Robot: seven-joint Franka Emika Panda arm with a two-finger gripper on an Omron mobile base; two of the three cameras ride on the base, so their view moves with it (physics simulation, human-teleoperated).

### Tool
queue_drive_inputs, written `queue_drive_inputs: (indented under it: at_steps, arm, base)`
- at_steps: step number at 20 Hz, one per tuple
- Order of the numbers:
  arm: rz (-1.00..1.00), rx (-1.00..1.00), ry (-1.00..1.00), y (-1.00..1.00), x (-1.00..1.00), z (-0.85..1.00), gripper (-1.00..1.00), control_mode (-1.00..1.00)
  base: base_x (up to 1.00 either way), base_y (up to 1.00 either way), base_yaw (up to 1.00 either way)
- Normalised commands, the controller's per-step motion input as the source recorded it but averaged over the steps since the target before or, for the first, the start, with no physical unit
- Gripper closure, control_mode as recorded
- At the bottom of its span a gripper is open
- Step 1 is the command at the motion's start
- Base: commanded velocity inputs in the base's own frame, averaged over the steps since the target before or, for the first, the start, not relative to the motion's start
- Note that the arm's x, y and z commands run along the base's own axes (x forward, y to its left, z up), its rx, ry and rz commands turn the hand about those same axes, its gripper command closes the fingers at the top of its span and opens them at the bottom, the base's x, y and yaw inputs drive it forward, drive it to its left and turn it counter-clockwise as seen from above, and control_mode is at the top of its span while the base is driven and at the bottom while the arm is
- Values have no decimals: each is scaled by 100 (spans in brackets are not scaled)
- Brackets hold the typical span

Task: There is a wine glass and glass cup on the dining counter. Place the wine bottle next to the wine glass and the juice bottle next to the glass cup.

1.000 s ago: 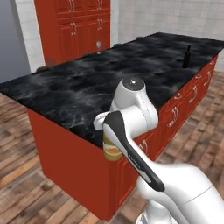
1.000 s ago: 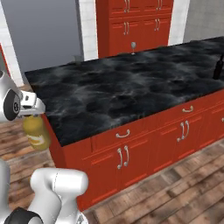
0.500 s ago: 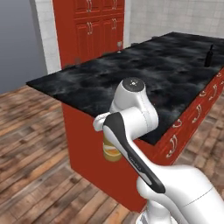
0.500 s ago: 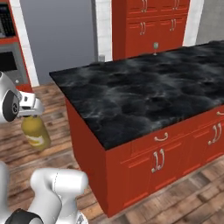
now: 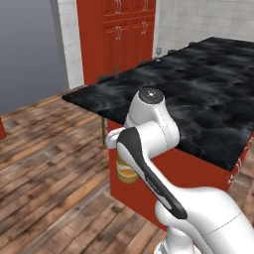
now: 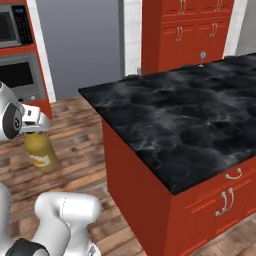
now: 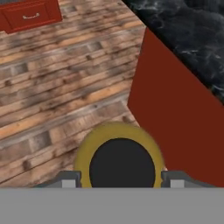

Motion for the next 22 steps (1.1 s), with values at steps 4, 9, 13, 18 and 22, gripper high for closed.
queue_drive_inputs:
  at_steps: [4, 9, 13, 18, 22]
  arm:
    - [0, 0, 0, 0, 0, 0, 100, 100]
    - [0, 0, 0, 0, 0, 0, 100, 100]
    - [0, 0, 0, 0, 0, 0, 100, 100]
    - [0, 0, 0, 0, 0, 0, 100, 100]
    - [0, 0, 0, 0, 0, 0, 100, 100]
  base:
    - [39, 93, 0]
    - [45, 87, 0]
    - [51, 78, -4]
    - [53, 72, -9]
    - [55, 67, -13]
